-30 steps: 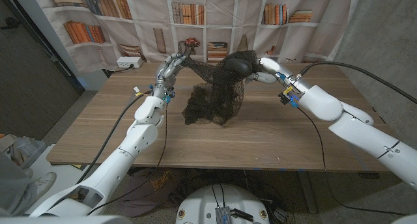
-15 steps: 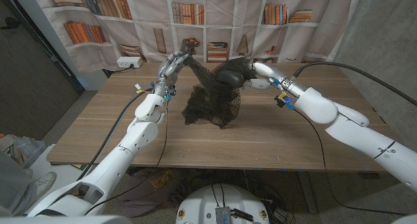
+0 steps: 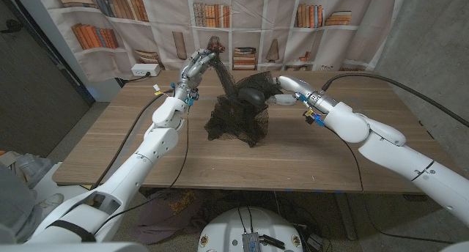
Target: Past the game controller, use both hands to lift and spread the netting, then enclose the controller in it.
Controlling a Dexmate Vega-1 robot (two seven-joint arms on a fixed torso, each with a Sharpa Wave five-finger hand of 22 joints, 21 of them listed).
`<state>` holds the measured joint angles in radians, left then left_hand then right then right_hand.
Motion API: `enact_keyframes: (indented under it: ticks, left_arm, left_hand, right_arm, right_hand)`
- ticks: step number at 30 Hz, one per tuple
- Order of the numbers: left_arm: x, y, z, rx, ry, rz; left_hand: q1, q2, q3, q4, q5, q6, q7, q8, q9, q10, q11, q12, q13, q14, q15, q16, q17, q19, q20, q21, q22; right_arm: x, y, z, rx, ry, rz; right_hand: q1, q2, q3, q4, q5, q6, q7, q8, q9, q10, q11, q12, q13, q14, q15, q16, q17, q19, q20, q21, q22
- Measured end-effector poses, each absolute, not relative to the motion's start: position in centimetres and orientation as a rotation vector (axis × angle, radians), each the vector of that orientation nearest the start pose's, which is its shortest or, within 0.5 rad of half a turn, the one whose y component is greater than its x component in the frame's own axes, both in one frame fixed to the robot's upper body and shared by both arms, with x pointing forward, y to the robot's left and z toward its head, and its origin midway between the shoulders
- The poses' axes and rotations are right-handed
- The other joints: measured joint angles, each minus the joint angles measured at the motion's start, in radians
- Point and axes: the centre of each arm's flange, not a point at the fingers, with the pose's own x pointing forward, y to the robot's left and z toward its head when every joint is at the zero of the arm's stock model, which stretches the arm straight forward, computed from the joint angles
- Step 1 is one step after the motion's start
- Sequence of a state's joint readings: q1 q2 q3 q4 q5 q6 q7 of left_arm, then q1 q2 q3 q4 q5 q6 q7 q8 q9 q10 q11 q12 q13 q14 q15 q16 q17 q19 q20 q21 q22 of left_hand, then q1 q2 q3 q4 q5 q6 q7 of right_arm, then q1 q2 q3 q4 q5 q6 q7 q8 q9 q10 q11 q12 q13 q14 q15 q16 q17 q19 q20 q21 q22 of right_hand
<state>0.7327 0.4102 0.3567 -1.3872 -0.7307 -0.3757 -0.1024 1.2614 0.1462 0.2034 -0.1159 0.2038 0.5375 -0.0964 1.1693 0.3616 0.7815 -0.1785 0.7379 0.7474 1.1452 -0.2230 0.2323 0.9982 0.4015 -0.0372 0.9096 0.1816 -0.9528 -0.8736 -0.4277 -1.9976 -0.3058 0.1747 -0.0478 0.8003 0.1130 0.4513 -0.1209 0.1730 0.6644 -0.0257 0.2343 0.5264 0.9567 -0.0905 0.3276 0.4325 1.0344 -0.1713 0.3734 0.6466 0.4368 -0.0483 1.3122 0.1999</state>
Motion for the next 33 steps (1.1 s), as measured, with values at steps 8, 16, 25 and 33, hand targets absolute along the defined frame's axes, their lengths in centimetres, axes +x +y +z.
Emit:
enact_keyframes:
  ticks: [8, 16, 25, 33]
  left_arm:
    - [62.0, 23.2, 9.0, -0.145, -0.885, -0.404]
    - [61.7, 23.0, 9.5, -0.117, -0.890, -0.425]
    - [61.0, 22.2, 9.6, -0.109, -0.901, -0.449]
    - [60.5, 21.0, 9.5, -0.099, -0.902, -0.489]
  left_hand:
    - [0.000, 0.000, 0.003, -0.003, 0.000, 0.000, 0.000, 0.000, -0.005, 0.000, 0.000, -0.003, 0.001, 0.000, 0.000, 0.000, 0.000, 0.000, 0.000, 0.000, 0.000]
    - [0.000, 0.000, 0.003, -0.003, 0.000, 0.000, 0.000, 0.000, -0.005, 0.000, 0.000, -0.003, 0.001, 0.000, 0.000, 0.000, 0.000, 0.000, 0.000, 0.000, 0.000]
    - [0.000, 0.000, 0.003, -0.003, 0.000, 0.000, 0.000, 0.004, -0.008, 0.000, 0.000, -0.003, 0.001, 0.000, 0.000, -0.006, 0.000, 0.000, 0.000, 0.000, 0.000]
    - [0.000, 0.000, 0.003, -0.003, 0.000, 0.000, 0.000, 0.004, -0.009, 0.000, 0.000, -0.003, 0.001, 0.000, 0.000, -0.008, 0.001, 0.000, 0.000, 0.000, 0.000]
  right_arm:
    - [49.9, -17.2, 3.3, -1.238, -1.031, 0.230]
    - [49.3, -15.7, 1.3, -1.297, -1.046, 0.223]
    - [49.6, -14.6, 0.1, -1.406, -1.061, 0.170]
    - [50.3, -14.0, -0.5, -1.499, -1.055, 0.116]
  right_hand:
    - [0.000, 0.000, 0.000, 0.000, 0.000, 0.000, 0.000, 0.000, 0.005, 0.005, -0.001, 0.000, 0.001, 0.000, 0.000, 0.000, 0.000, 0.000, 0.000, 0.000, 0.000]
    - [0.000, 0.000, -0.004, 0.004, 0.000, 0.000, 0.000, 0.000, 0.010, 0.005, -0.001, 0.000, 0.001, 0.000, 0.000, 0.000, 0.000, 0.000, 0.000, 0.000, 0.000]
    - [0.000, 0.000, -0.004, 0.004, 0.001, 0.000, 0.000, -0.002, 0.014, 0.005, -0.001, 0.000, 0.006, 0.000, 0.000, 0.000, 0.005, 0.000, 0.000, 0.000, 0.000]
    - [0.000, 0.000, -0.004, 0.004, 0.005, 0.000, 0.000, -0.003, 0.014, 0.005, -0.001, 0.000, 0.006, 0.000, 0.000, 0.000, 0.005, 0.000, 0.000, 0.000, 0.000]
